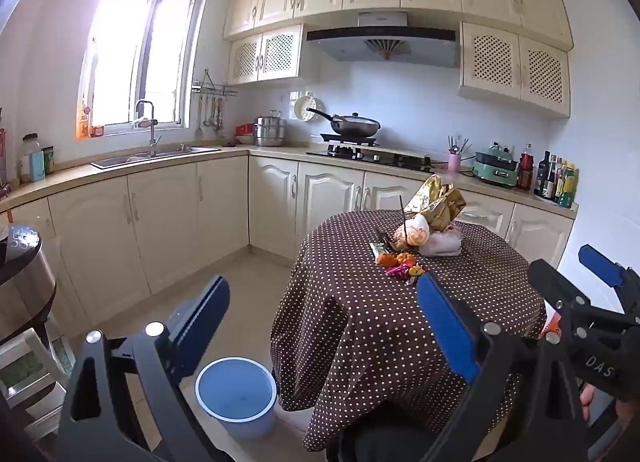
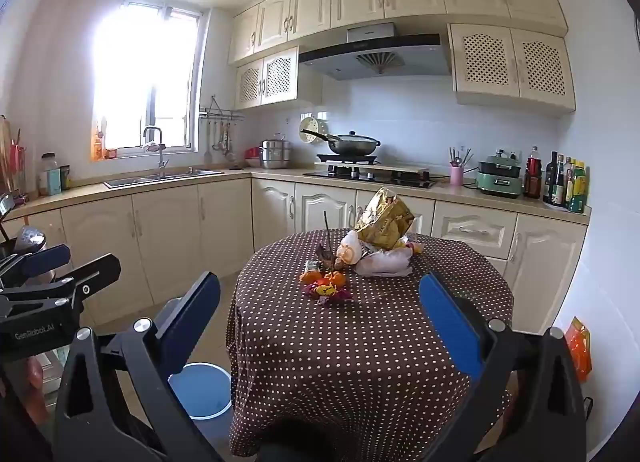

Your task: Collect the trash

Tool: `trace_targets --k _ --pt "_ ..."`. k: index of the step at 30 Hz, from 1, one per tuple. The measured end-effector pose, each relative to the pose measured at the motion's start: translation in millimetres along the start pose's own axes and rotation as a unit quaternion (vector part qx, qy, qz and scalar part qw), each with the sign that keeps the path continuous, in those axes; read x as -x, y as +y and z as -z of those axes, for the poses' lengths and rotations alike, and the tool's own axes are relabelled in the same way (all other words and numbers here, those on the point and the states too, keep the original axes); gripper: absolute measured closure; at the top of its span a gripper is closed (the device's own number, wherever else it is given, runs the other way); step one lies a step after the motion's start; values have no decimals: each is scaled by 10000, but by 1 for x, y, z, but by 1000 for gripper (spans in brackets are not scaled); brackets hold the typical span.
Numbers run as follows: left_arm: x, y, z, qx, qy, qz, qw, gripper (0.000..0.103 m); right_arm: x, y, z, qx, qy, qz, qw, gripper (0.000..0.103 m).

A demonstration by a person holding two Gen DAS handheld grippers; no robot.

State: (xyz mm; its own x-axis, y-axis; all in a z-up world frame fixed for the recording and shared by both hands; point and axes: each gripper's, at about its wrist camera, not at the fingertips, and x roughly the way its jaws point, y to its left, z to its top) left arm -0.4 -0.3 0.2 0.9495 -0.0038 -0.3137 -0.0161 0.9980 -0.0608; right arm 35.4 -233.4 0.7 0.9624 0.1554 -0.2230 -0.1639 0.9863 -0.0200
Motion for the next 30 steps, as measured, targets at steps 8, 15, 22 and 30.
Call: trace_targets --k 8,15,22,30 --pt "-2 1 1 51 37 3 10000 10 2 3 -2 -5 -48 122 9999 7" --pt "-5 8 10 60 59 2 10000 10 -5 3 3 -59 49 -88 9999 7" --pt "-3 3 3 51 73 23 10000 10 -4 1 4 -75 43 -98 9999 7" --pt "0 2 2 33 79 31 10000 10 -4 -1 4 -85 73 -111 9999 7"
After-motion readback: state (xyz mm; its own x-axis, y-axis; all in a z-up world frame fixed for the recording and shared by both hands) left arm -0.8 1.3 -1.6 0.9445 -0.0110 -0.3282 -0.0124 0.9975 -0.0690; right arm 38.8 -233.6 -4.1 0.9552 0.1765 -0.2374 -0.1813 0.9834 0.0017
